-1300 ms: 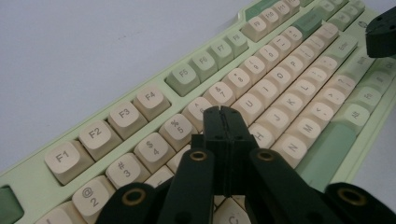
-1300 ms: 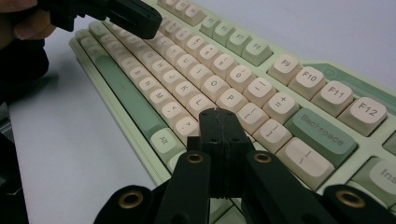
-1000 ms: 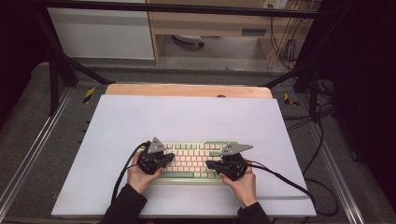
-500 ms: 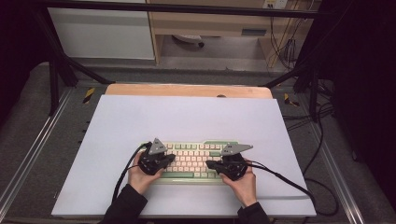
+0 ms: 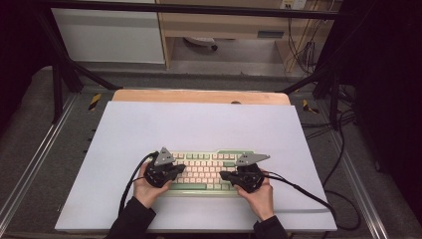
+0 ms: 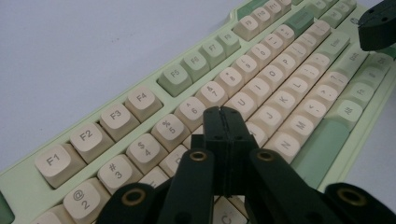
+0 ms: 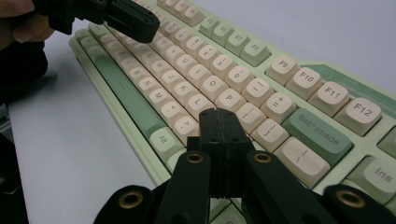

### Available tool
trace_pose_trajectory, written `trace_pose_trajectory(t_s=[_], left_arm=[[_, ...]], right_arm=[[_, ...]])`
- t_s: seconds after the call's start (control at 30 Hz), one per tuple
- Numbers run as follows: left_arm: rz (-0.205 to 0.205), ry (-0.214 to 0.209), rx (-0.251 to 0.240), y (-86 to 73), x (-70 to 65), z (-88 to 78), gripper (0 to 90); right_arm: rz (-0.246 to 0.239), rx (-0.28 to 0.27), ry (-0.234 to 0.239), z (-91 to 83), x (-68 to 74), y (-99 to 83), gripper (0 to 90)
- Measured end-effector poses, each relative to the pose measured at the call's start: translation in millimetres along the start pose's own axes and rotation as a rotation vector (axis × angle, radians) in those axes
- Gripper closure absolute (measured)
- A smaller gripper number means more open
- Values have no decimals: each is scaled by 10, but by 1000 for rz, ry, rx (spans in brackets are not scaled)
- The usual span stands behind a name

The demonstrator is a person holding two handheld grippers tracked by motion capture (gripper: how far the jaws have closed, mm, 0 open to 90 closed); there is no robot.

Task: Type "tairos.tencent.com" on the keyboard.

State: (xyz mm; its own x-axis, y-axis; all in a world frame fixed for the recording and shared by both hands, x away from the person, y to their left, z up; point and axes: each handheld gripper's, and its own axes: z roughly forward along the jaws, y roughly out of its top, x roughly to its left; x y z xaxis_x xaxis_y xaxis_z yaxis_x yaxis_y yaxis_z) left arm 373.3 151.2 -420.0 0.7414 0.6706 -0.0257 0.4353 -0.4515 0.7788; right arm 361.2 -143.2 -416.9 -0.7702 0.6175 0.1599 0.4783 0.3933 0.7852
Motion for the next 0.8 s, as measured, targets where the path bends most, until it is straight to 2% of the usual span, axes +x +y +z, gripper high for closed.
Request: trace_pose_trajectory(t_s=[0.53,0.8], left_arm=[[-26,20,-18,-34,122,-143,900],[-35,34,-17,-46,164,-149,900]], right_arm=[[-3,6,-1,4,-3,-4,900],[-4,8,-1,5,-3,-4,900]])
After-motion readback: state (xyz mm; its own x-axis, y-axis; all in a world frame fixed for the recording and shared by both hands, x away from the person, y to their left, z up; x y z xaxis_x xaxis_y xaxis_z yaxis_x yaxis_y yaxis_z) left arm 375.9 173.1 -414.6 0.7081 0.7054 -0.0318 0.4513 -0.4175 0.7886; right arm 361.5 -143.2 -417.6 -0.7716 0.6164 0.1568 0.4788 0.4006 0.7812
